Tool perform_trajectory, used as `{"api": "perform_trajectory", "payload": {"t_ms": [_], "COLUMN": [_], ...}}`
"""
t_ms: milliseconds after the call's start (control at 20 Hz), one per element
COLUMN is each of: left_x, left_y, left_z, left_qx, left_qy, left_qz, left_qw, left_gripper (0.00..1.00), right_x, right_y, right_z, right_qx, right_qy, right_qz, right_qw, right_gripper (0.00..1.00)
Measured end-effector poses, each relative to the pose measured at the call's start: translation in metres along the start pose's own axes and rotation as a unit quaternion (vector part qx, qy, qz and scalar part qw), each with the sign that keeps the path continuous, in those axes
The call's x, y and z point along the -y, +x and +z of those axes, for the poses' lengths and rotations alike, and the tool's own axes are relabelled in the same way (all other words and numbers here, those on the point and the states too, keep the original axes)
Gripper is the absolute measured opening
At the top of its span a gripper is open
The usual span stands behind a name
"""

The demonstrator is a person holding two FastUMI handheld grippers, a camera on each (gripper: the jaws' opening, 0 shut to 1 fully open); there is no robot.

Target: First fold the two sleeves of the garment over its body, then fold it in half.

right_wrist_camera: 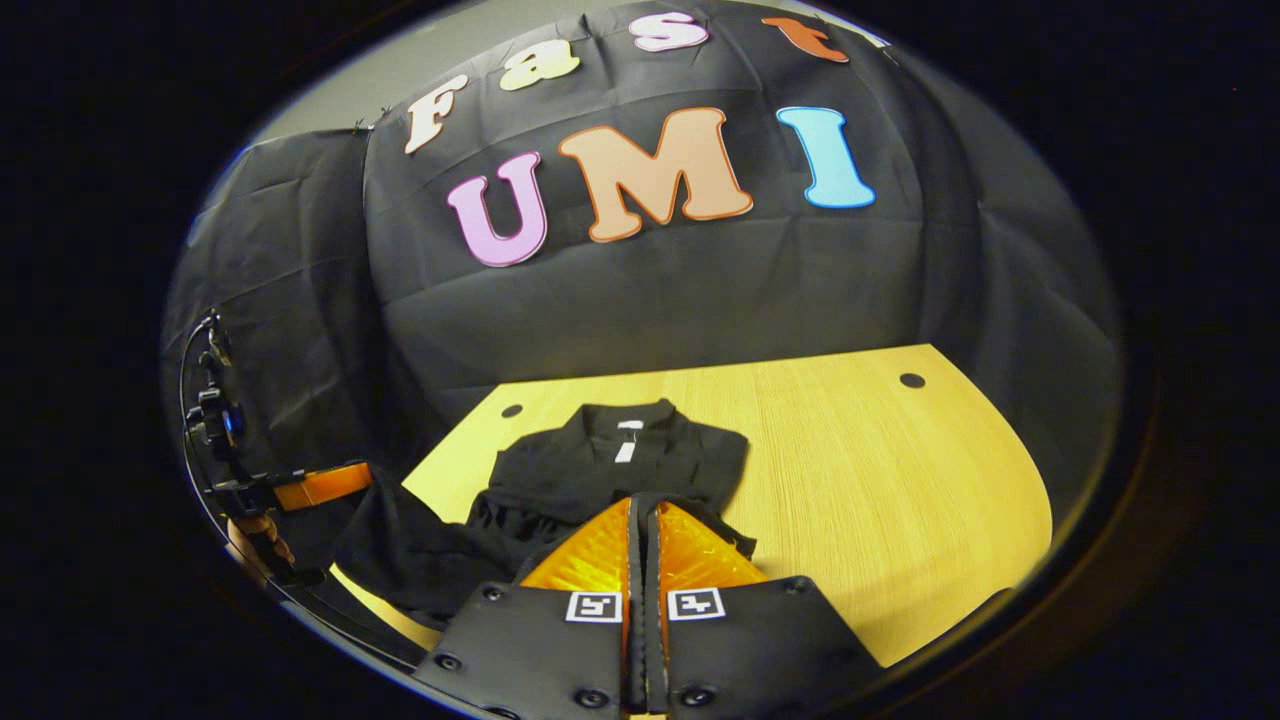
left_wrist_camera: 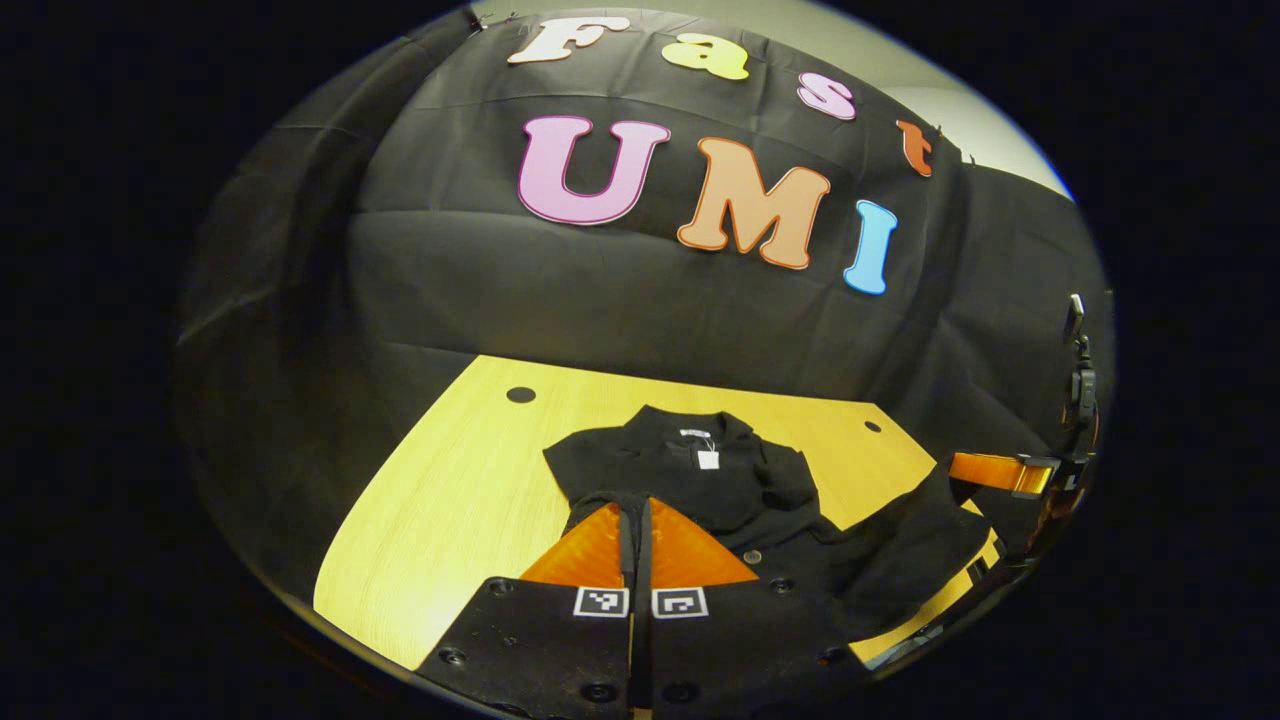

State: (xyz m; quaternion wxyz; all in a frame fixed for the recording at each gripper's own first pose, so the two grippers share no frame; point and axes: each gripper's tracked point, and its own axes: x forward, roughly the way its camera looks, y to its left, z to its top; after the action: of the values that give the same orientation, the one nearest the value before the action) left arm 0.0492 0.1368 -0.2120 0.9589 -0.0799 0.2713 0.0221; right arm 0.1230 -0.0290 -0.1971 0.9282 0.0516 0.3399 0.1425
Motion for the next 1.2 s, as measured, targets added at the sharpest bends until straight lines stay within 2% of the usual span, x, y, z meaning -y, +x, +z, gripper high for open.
{"api": "perform_trajectory", "payload": {"t_ms": [250,300,450,600,950,1000,1050,1100,1150,1200], "left_x": [-0.010,-0.012,-0.019,-0.029,-0.046,-0.055,-0.071,-0.087,-0.091,-0.084], "left_y": [0.044,0.053,0.080,0.109,0.169,0.175,0.177,0.179,0.171,0.170], "left_z": [0.029,0.035,0.057,0.061,0.063,0.065,0.073,0.088,0.106,0.125], "left_qx": [0.008,0.011,0.029,0.023,0.007,0.012,0.028,0.055,0.095,0.131], "left_qy": [0.007,0.009,0.010,0.008,0.041,0.048,0.054,0.064,0.067,0.071], "left_qz": [0.013,0.015,0.021,0.032,0.065,0.088,0.134,0.172,0.194,0.189], "left_qw": [1.000,1.000,0.999,0.999,0.997,0.995,0.989,0.982,0.974,0.971], "left_gripper": [0.00,0.00,0.00,0.00,0.00,0.00,0.00,0.23,0.45,0.68], "right_x": [0.012,0.013,0.019,0.027,0.058,0.062,0.068,0.076,0.083,0.091], "right_y": [0.033,0.041,0.067,0.093,0.150,0.157,0.160,0.166,0.165,0.159], "right_z": [0.042,0.051,0.069,0.089,0.097,0.097,0.096,0.102,0.105,0.121], "right_qx": [0.018,0.020,0.022,0.024,-0.001,-0.004,-0.008,0.002,0.024,0.049], "right_qy": [0.001,0.002,0.001,0.004,0.029,0.037,0.049,0.055,0.054,0.048], "right_qz": [0.001,0.003,0.005,0.007,0.004,0.006,-0.002,-0.018,-0.038,-0.051], "right_qw": [1.000,1.000,1.000,1.000,1.000,0.999,0.999,0.998,0.997,0.996], "right_gripper": [0.02,0.00,0.02,0.02,0.02,0.02,0.02,0.02,0.34,0.66]}}
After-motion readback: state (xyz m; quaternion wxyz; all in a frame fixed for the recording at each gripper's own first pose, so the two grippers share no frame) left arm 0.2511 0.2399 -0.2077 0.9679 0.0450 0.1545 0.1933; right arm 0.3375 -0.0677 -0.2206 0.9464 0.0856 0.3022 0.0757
